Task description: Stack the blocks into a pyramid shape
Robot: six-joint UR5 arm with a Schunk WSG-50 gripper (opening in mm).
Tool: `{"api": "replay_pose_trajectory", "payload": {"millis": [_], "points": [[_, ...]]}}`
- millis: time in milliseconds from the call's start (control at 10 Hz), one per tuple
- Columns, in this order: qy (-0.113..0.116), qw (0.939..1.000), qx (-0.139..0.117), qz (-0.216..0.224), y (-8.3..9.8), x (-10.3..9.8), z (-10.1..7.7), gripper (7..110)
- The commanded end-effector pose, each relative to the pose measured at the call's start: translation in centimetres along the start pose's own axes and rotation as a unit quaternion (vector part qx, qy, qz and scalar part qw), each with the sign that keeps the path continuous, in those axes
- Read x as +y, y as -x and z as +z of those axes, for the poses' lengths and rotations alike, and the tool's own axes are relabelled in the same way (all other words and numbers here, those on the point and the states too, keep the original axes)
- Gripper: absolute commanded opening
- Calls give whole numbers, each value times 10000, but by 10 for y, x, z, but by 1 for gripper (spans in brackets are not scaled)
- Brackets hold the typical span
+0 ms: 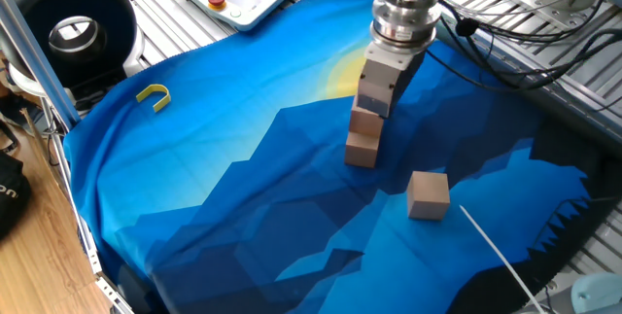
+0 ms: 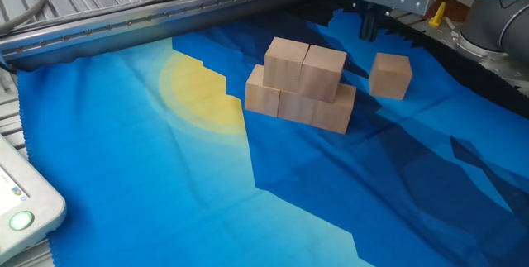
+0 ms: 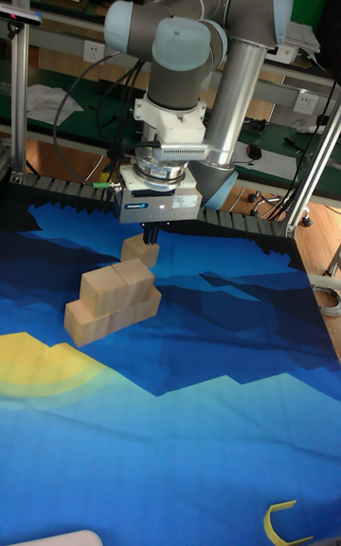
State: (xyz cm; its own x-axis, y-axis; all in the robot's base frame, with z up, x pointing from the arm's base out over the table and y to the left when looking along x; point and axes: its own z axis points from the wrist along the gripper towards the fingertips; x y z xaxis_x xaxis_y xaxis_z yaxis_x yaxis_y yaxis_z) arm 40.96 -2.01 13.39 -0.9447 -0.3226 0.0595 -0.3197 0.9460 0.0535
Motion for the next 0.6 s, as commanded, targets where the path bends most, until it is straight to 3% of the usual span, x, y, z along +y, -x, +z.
{"api": "replay_pose_trajectory", "payload": {"millis": [0, 100, 200, 300, 500], "points": [[157, 9999, -3, 62, -2, 7, -1, 7], [51, 9998, -9, 208, -1, 2, -1, 7], [114, 9996, -166, 209, 7, 5, -1, 7], [-20, 9998, -107, 172, 3, -2, -1, 7], [-206, 9985, 399, 309, -22, -10, -2, 7]]}}
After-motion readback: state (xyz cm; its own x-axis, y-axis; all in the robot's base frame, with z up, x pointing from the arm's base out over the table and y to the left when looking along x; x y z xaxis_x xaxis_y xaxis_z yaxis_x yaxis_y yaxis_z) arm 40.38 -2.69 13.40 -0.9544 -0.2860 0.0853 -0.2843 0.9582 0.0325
